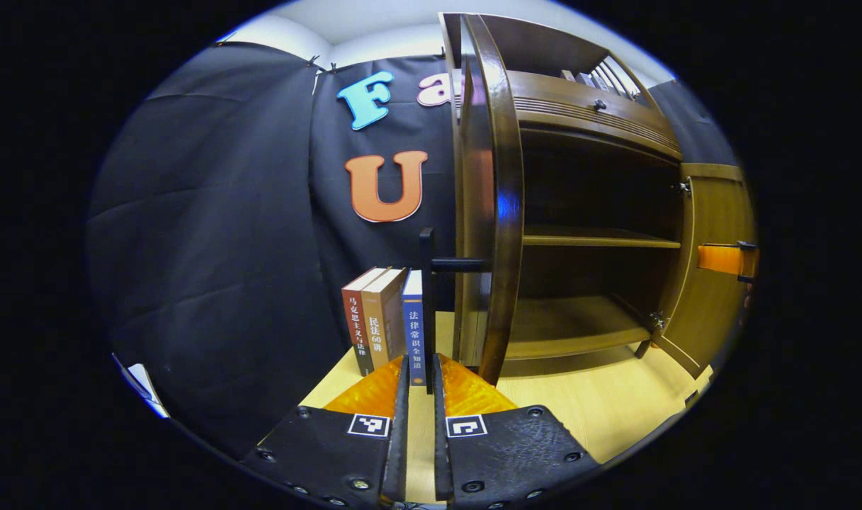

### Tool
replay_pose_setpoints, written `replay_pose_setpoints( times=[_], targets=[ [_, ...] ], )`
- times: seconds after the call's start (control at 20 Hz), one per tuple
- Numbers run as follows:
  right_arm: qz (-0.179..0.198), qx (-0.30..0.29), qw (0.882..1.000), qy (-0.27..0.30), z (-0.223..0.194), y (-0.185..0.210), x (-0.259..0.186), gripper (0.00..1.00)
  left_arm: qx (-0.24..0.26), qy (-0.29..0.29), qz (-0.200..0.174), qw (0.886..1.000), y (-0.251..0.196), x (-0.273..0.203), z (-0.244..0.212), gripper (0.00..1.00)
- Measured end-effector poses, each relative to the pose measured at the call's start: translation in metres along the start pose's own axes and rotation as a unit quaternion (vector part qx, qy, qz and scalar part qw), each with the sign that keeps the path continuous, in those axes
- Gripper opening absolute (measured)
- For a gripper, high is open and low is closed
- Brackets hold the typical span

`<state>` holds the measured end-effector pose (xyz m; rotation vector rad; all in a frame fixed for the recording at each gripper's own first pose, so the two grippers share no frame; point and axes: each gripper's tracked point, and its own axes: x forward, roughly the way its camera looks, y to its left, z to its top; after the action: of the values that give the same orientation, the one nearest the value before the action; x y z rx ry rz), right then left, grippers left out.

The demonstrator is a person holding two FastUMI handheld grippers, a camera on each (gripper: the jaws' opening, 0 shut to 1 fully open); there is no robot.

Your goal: Open the right door of the double-door shoe cabinet with the right hand, and open the left door with the left hand.

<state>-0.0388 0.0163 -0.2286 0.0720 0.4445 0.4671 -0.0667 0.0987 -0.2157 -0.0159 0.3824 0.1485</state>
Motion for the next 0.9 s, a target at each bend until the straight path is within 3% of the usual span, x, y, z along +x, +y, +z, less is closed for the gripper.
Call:
replay_pose_setpoints(
  times=[0.2, 0.35, 0.5, 0.55, 0.75, 0.9],
  targets=[
    [-0.004, -0.002, 1.000, -0.004, 0.002, -0.001, -0.001, 0.64, 0.000, 0.006, 0.052, 0.999, 0.027, -0.007, -0.006, 0.15],
    [-0.014, 0.000, 1.000, -0.005, 0.004, -0.004, -0.004, 0.64, -0.019, 0.017, 0.080, 0.996, 0.038, -0.014, -0.011, 0.21],
    [-0.020, 0.002, 1.000, -0.004, 0.008, -0.012, -0.007, 0.63, -0.037, 0.018, 0.086, 0.995, 0.042, -0.025, -0.010, 0.59],
    [-0.026, 0.002, 1.000, -0.006, 0.010, -0.016, -0.009, 0.63, -0.034, 0.014, 0.091, 0.995, 0.041, -0.029, -0.007, 0.64],
    [-0.040, 0.005, 0.998, -0.050, 0.036, -0.027, -0.021, 0.67, -0.004, -0.011, 0.088, 0.996, 0.022, -0.041, 0.009, 0.73],
    [-0.052, -0.003, 0.996, -0.070, 0.047, -0.036, -0.029, 0.75, 0.034, -0.031, 0.075, 0.996, -0.001, -0.046, 0.023, 0.78]
  ],
)
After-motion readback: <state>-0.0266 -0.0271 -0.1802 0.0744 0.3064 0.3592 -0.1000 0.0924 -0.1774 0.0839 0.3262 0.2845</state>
